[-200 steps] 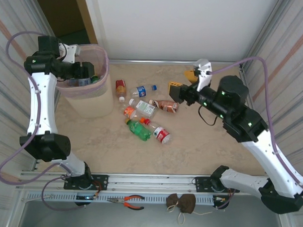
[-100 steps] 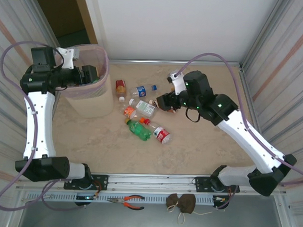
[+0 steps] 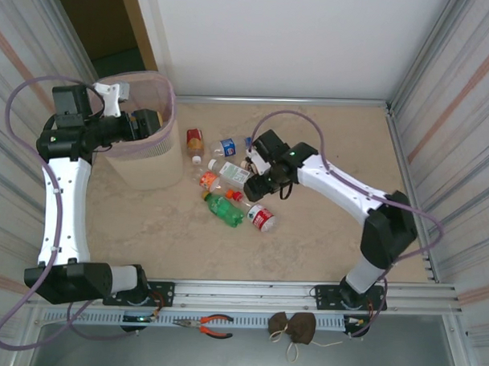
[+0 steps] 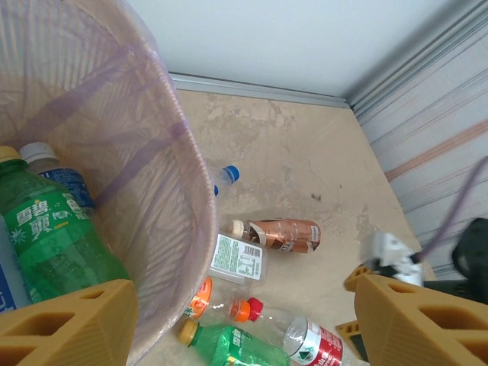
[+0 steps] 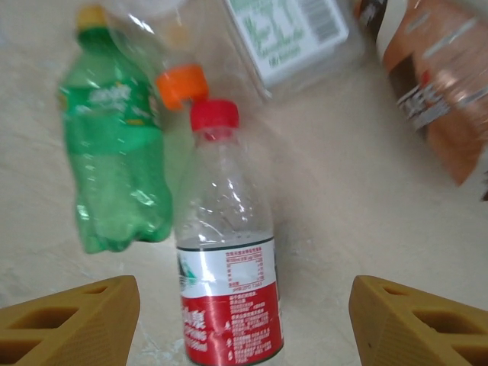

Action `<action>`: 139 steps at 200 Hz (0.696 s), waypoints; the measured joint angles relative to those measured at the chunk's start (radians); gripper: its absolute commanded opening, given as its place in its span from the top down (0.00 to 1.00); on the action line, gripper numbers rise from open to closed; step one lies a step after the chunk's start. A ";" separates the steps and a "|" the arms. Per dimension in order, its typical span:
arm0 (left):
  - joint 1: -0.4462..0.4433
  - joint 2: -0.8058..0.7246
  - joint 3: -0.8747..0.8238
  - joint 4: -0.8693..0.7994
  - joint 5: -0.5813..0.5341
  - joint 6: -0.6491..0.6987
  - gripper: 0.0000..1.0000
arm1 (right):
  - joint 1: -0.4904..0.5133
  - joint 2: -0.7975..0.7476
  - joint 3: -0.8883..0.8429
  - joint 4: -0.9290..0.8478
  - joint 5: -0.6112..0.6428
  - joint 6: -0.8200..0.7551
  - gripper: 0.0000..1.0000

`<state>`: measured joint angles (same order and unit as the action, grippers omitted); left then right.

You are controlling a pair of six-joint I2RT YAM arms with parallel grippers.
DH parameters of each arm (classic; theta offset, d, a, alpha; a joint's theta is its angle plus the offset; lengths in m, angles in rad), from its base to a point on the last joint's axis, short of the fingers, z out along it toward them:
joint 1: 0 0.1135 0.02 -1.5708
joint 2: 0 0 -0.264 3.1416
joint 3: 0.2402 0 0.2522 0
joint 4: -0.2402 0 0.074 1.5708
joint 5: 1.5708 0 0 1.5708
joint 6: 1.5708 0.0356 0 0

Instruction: Put the plastic bottles in the bin

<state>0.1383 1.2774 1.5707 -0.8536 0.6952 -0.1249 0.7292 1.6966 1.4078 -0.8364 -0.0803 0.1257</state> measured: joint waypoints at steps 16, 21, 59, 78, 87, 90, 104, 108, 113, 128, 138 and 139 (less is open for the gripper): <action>0.000 -0.001 -0.005 0.010 0.005 -0.005 0.25 | 0.005 0.064 0.000 -0.011 -0.004 0.000 0.28; 0.000 -0.001 -0.007 0.014 0.008 -0.007 0.25 | 0.007 0.083 0.000 -0.011 -0.006 0.000 0.28; 0.000 -0.003 -0.014 0.022 0.016 -0.008 0.25 | 0.018 0.194 0.024 -0.018 -0.034 0.004 0.29; 0.000 -0.007 -0.016 0.024 0.019 -0.011 0.25 | 0.019 0.238 0.056 -0.018 -0.048 0.005 0.31; 0.000 -0.008 -0.016 0.027 0.019 -0.011 0.25 | 0.019 0.257 0.071 -0.018 -0.048 0.008 0.32; 0.000 -0.009 -0.016 0.029 0.019 -0.011 0.25 | 0.019 0.262 0.076 -0.018 -0.049 0.009 0.32; 0.000 -0.009 -0.016 0.034 0.019 -0.011 0.25 | 0.019 0.287 0.096 -0.016 -0.048 0.016 0.32; 0.000 -0.009 -0.016 0.035 0.019 -0.011 0.25 | 0.019 0.294 0.100 -0.017 -0.048 0.020 0.33; 0.000 -0.009 -0.016 0.036 0.019 -0.011 0.25 | 0.019 0.300 0.104 -0.017 -0.048 0.021 0.33; 0.000 -0.009 -0.016 0.038 0.019 -0.011 0.25 | 0.018 0.316 0.114 -0.021 -0.047 0.023 0.33; 0.000 -0.010 -0.016 0.039 0.019 -0.011 0.25 | 0.018 0.325 0.122 -0.025 -0.047 0.024 0.32; 0.000 -0.010 -0.016 0.039 0.019 -0.011 0.25 | 0.017 0.326 0.124 -0.025 -0.047 0.024 0.32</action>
<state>0.1383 1.2678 1.5543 -0.8143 0.7143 -0.1364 0.7464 2.0224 1.5318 -0.8616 -0.1272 0.1493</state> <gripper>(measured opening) 0.752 0.675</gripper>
